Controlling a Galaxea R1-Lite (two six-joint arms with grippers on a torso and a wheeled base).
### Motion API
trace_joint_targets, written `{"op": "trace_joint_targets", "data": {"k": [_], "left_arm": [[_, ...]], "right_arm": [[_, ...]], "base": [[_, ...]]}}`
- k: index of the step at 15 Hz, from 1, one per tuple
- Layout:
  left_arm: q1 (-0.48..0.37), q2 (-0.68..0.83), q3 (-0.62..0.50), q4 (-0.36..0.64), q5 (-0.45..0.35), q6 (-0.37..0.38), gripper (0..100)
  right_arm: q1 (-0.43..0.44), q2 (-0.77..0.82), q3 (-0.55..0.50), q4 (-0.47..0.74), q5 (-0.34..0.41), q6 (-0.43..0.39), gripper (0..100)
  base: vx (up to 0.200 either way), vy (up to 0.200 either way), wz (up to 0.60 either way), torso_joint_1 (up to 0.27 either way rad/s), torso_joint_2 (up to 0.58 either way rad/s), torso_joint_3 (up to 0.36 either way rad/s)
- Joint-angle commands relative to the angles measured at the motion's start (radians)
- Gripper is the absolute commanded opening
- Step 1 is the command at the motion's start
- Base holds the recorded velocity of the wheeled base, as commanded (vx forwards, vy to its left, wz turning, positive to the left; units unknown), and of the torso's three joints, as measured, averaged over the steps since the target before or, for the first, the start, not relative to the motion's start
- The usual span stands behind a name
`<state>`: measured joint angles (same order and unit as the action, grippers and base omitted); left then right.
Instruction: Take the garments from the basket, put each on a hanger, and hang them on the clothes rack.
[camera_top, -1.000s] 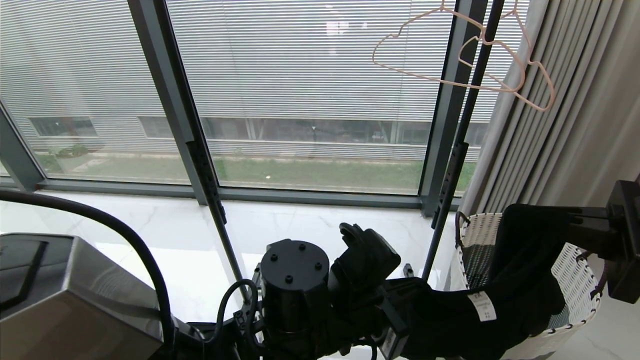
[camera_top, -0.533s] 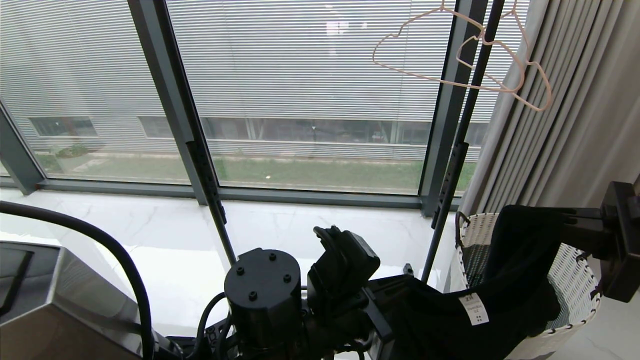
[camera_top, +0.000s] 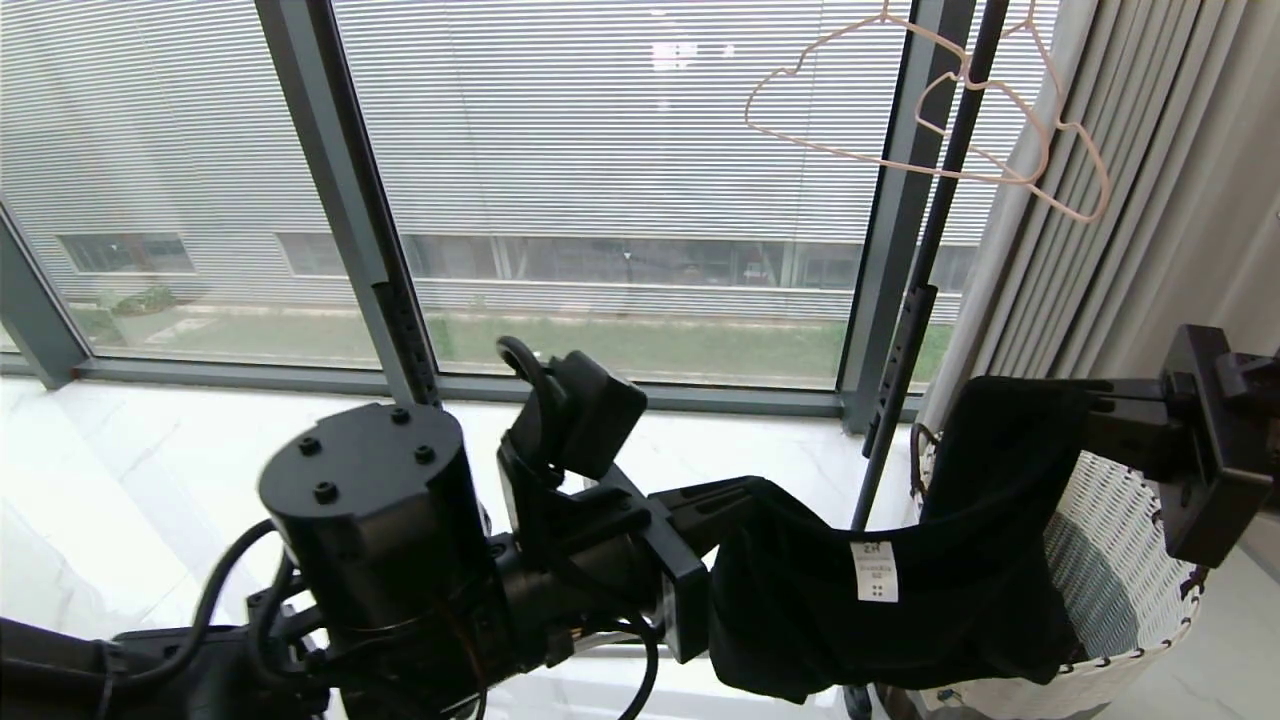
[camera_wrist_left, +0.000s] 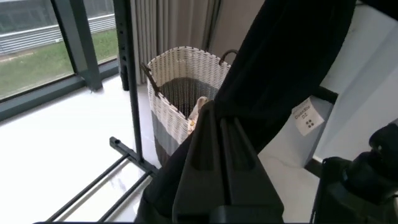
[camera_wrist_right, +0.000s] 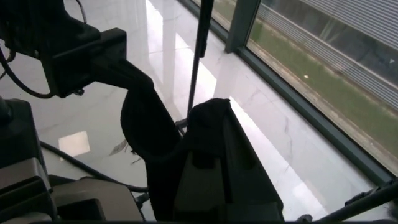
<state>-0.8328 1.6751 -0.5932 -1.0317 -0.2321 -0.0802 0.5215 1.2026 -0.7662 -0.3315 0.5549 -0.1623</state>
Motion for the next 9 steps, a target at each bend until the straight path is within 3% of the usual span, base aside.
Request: {"op": "trace_joint_targets", "data": {"k": [1,5,9], "left_arm": [[0.021,-0.167,-0.007,0.073,-0.001,-0.032,0],[0.029,-0.313,-0.020,0.154,-0.001,-0.038,0],[0.030,-0.465,-0.057,0.306,-0.001,-0.038,0]], "right_arm": [[0.026,0.051,-0.021,-0.021,0.000,0.001,0],[0.057,0.086,-0.042,-0.112,0.000,0.040,0],[0.081,0.111,-0.084,-0.138,0.000,0.052,0]], "base": [[0.000,0.000,0.00,0.000,0.00,0.000],[0.000,0.000,0.00,0.000,0.00,0.000],[0.000,0.000,0.00,0.000,0.00,0.000]]}}
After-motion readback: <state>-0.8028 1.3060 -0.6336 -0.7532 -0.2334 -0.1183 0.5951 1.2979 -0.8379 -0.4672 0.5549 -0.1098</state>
